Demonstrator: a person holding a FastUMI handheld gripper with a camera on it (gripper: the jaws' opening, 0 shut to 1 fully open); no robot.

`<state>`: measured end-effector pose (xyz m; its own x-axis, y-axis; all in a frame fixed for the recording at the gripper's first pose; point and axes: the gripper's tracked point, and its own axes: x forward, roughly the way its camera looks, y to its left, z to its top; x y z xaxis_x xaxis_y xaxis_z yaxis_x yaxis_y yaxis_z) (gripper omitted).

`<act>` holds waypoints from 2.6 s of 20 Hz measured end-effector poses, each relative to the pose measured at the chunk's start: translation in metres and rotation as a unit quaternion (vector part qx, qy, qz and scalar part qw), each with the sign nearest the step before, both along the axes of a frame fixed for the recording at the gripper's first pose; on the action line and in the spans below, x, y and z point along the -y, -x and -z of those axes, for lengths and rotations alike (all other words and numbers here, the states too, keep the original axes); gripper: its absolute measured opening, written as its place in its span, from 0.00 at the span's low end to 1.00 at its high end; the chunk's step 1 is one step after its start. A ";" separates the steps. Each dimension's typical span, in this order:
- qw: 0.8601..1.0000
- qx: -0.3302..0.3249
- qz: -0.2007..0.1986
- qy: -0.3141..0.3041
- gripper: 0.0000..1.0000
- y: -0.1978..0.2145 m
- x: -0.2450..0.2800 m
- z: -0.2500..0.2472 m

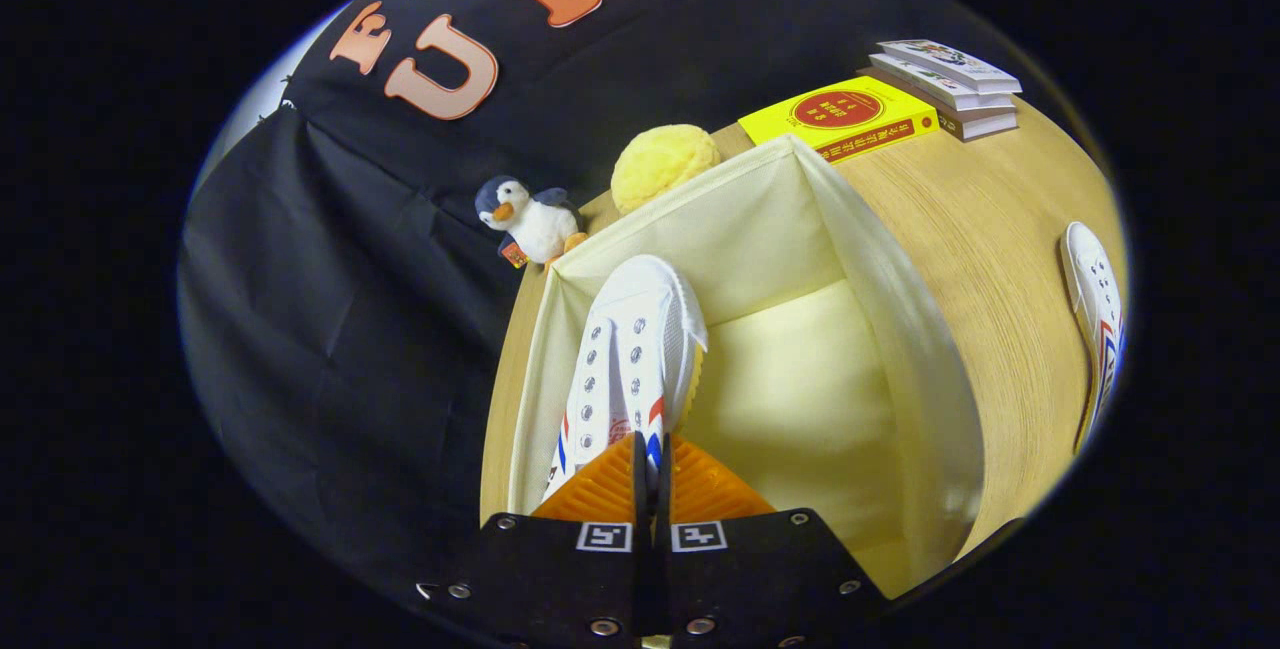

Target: Open the storage box then place both shoes into the box .Put the left shoe in first, then the right shoe, with the right side of both shoes facing outward in a uniform manner.

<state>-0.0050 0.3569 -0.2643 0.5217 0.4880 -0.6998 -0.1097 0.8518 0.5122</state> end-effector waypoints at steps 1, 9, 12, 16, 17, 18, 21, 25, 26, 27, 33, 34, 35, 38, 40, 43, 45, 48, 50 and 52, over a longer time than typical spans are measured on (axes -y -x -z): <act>1.000 0.003 -0.003 0.013 0.00 -0.001 -0.001 0.004; 0.997 0.038 -0.062 0.026 0.82 0.008 0.005 -0.026; 0.995 0.070 -0.060 0.028 0.99 0.011 0.035 -0.055; 0.994 0.104 -0.041 0.020 0.99 0.010 0.087 -0.093; 0.993 0.110 -0.035 0.024 0.98 0.009 0.104 -0.096; 0.993 0.111 -0.026 0.027 0.98 0.009 0.120 -0.098; 0.994 0.102 0.010 0.042 0.99 0.008 0.178 -0.090; 0.992 0.084 0.061 0.075 0.98 0.008 0.256 -0.067; 0.991 0.079 0.071 0.080 0.98 0.008 0.274 -0.061; 0.990 0.076 0.081 0.086 0.99 0.006 0.290 -0.056; 0.985 0.024 0.114 0.125 0.99 0.011 0.365 -0.005; 0.985 0.011 0.112 0.135 0.99 0.014 0.373 0.005; 0.984 0.001 0.108 0.142 0.99 0.016 0.379 0.015; 0.982 -0.032 0.092 0.164 0.95 0.021 0.392 0.044; 0.980 -0.044 0.079 0.176 0.87 0.022 0.396 0.058; 0.978 -0.061 0.064 0.189 0.79 0.019 0.398 0.076; 0.977 -0.074 0.048 0.194 0.75 0.020 0.394 0.086; 0.972 -0.078 0.017 0.220 0.68 0.019 0.390 0.098; 0.973 -0.077 0.001 0.219 0.57 0.018 0.384 0.098; 0.973 -0.077 -0.012 0.216 0.44 0.018 0.383 0.099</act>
